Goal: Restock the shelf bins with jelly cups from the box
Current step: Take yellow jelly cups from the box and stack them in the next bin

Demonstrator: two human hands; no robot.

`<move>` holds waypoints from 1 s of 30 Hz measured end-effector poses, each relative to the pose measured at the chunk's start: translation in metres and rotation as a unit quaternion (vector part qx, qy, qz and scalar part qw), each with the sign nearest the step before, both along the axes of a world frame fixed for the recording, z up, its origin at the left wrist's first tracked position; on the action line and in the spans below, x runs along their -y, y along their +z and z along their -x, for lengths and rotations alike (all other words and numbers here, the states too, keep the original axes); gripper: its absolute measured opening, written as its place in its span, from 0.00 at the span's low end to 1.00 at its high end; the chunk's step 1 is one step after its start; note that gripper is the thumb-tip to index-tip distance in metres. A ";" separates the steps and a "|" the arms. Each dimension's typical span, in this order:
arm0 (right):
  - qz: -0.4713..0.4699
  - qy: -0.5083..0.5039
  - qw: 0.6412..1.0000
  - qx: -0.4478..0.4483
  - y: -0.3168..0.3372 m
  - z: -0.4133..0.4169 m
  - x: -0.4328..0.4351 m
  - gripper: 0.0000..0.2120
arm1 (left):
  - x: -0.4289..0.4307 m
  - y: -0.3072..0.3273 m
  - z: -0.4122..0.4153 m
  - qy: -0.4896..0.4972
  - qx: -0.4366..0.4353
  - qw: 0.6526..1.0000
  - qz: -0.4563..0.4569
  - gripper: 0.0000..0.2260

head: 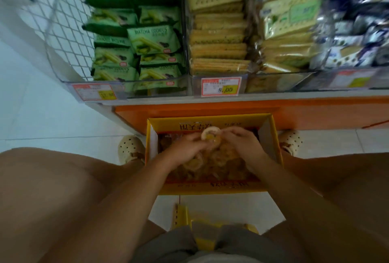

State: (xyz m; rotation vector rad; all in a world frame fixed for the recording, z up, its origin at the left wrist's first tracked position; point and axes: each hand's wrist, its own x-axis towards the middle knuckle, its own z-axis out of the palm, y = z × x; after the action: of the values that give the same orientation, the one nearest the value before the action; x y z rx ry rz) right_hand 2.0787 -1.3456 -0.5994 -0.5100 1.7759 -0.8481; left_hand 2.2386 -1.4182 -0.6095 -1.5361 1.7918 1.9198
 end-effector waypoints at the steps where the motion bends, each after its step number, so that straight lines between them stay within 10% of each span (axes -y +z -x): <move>1: 0.015 0.002 1.000 0.001 0.018 0.001 -0.002 0.04 | 0.002 0.016 0.000 -0.003 -0.004 1.000 0.014 0.08; 11: 0.241 0.014 0.965 -0.104 0.199 0.012 -0.005 0.08 | 0.020 0.201 0.021 -0.005 -0.145 0.967 0.210 0.11; 21: 0.446 0.017 0.839 -0.312 0.424 0.023 0.031 0.02 | 0.037 0.411 0.038 0.016 -0.237 0.864 0.444 0.05; 30: 0.098 0.356 0.782 -0.501 0.480 0.080 0.186 0.07 | 0.073 0.418 -0.008 0.101 -0.231 0.894 0.370 0.05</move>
State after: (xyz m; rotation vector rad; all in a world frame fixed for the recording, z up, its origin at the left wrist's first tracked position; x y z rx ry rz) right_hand 1.9987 -1.5316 -0.1191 -1.9045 2.1151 -0.1610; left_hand 2.2467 -1.4915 -0.1918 -1.5656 2.9414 1.9093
